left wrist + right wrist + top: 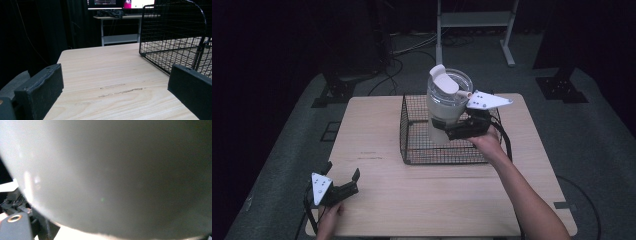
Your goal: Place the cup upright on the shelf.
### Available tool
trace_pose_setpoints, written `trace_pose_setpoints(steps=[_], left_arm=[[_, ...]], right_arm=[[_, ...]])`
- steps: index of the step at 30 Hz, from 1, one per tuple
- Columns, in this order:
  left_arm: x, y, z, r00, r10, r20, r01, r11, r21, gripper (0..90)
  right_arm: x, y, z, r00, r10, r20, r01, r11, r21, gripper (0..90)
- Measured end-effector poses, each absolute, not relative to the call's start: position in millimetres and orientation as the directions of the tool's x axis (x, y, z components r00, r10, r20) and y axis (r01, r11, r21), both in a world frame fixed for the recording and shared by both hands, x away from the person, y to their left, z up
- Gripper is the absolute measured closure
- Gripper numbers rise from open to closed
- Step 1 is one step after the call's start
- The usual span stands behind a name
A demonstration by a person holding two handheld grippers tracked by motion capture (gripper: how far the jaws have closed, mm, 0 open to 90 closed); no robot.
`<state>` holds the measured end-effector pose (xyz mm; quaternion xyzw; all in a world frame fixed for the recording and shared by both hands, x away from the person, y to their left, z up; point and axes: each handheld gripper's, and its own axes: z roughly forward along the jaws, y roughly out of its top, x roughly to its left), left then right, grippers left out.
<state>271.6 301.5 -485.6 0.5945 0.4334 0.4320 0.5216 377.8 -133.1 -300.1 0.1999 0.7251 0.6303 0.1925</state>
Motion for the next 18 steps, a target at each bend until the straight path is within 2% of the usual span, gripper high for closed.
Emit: trace_pose_setpoints(steps=[18], left_arm=[[271.3, 301.9, -485.5, 0.257, 0.965, 0.058, 0.067, -0.077, 0.995, 0.0]], right_arm=[[431.7, -107.9, -294.0, -0.844, 0.535, -0.031, 0.051, 0.138, 0.989, 8.9]])
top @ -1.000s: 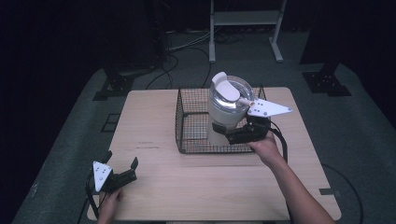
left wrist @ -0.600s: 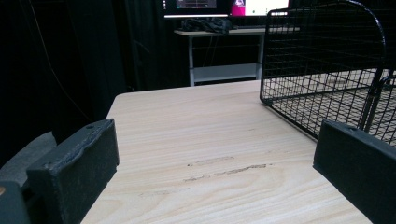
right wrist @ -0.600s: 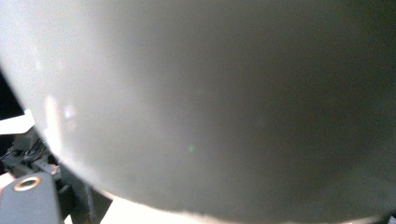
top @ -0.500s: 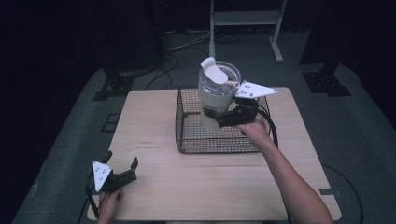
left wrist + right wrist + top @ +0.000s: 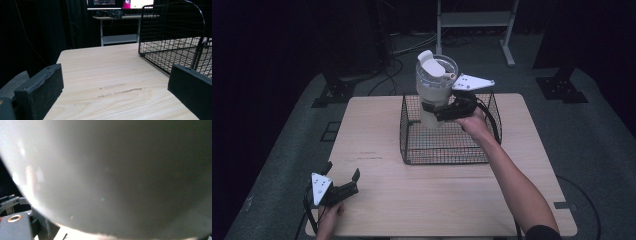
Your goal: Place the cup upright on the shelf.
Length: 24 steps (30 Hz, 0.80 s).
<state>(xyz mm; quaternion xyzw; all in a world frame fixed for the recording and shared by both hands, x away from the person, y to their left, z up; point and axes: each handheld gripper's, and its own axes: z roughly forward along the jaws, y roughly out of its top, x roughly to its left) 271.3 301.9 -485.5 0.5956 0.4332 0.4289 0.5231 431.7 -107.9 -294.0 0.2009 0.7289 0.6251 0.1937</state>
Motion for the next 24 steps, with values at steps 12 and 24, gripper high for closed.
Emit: trace_pose_setpoints(steps=[12, 24], left_arm=[[271.2, 301.8, -485.4, 0.259, 0.964, 0.065, 0.064, -0.084, 0.994, 0.0], [271.0, 301.9, -485.5, 0.264, 0.962, 0.064, 0.063, -0.084, 0.995, 0.0]], right_arm=[[467.0, -98.3, -315.7, -0.843, 0.538, 0.015, 0.11, 0.145, 0.983, 8.8], [486.5, -89.9, -342.1, -0.845, 0.534, 0.032, 0.157, 0.19, 0.969, 8.8]])
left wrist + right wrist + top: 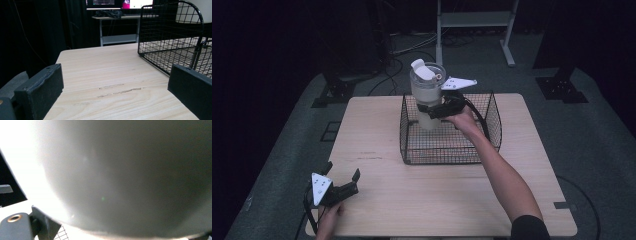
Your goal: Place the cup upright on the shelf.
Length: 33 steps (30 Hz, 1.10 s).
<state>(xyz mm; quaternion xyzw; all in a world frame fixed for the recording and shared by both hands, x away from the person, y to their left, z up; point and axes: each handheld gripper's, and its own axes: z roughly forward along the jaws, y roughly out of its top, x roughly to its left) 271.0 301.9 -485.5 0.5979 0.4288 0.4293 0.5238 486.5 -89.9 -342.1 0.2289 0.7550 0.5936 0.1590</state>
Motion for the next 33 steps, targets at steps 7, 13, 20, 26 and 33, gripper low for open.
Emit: trace_pose_setpoints(steps=[7, 13, 20, 26, 33], left_arm=[[271.0, 302.3, -485.4, 0.265, 0.962, 0.062, 0.064, -0.081, 0.995, 0.0], [271.0, 302.5, -485.4, 0.266, 0.962, 0.061, 0.065, -0.081, 0.995, 0.0], [271.0, 302.2, -485.5, 0.267, 0.962, 0.063, 0.063, -0.082, 0.995, 0.0], [271.0, 302.5, -485.5, 0.269, 0.961, 0.061, 0.063, -0.081, 0.995, 0.0], [270.9, 302.6, -485.5, 0.27, 0.961, 0.06, 0.063, -0.079, 0.995, 0.0]], right_arm=[[493.4, -85.7, -353.9, -0.847, 0.529, 0.054, 0.181, 0.191, 0.965, 8.9], [498.5, -85.1, -360.1, -0.844, 0.532, 0.066, 0.2, 0.197, 0.96, 8.8], [502.6, -85.1, -366.3, -0.845, 0.53, 0.074, 0.212, 0.205, 0.955, 8.8], [504.7, -84.7, -370.7, -0.85, 0.521, 0.072, 0.215, 0.219, 0.952, 8.8], [507.6, -85.2, -377.7, -0.854, 0.513, 0.081, 0.226, 0.227, 0.947, 8.8]])
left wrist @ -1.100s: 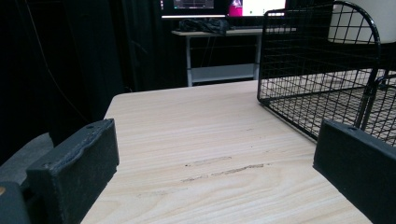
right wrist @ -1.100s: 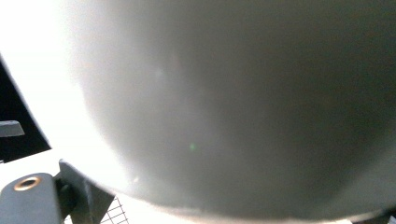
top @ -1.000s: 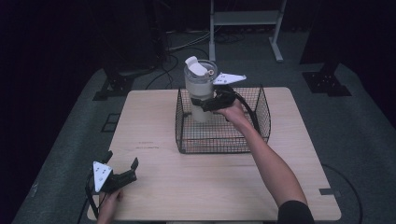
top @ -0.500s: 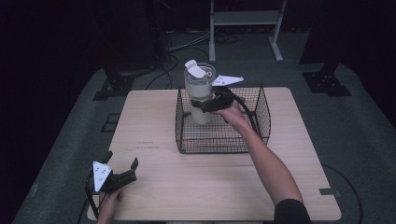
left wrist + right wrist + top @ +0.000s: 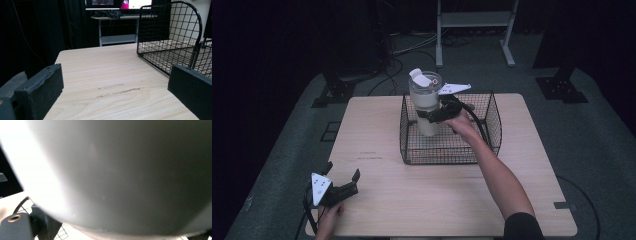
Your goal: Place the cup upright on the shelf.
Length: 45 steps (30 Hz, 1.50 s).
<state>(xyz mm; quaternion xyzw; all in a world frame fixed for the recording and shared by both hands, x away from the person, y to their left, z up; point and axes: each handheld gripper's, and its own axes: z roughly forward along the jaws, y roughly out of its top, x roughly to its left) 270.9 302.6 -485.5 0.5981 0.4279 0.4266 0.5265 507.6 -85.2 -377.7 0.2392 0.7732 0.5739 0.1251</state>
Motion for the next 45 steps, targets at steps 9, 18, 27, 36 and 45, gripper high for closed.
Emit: trace_pose_setpoints(steps=[9, 18, 27, 36, 45], left_arm=[[270.7, 302.6, -485.4, 0.271, 0.961, 0.062, 0.062, -0.081, 0.995, 0.0], [270.9, 302.3, -485.7, 0.271, 0.961, 0.06, 0.06, -0.079, 0.995, 0.0], [270.7, 302.4, -485.7, 0.274, 0.96, 0.062, 0.061, -0.082, 0.995, 0.0], [270.4, 301.8, -485.8, 0.274, 0.959, 0.065, 0.059, -0.084, 0.995, 0.0], [270.4, 301.7, -485.8, 0.275, 0.959, 0.065, 0.059, -0.085, 0.995, 0.0]], right_arm=[[509.7, -84.8, -390.1, -0.849, 0.52, 0.087, 0.246, 0.244, 0.938, 8.8], [512.8, -82.5, -399.3, -0.852, 0.515, 0.097, 0.274, 0.28, 0.92, 8.8], [518.2, -83.3, -408.5, -0.851, 0.516, 0.098, 0.297, 0.318, 0.901, 8.8], [521.5, -83.0, -416.6, -0.856, 0.503, 0.116, 0.323, 0.347, 0.88, 8.8], [523.1, -90.2, -421.2, -0.861, 0.495, 0.121, 0.33, 0.36, 0.873, 8.7]])
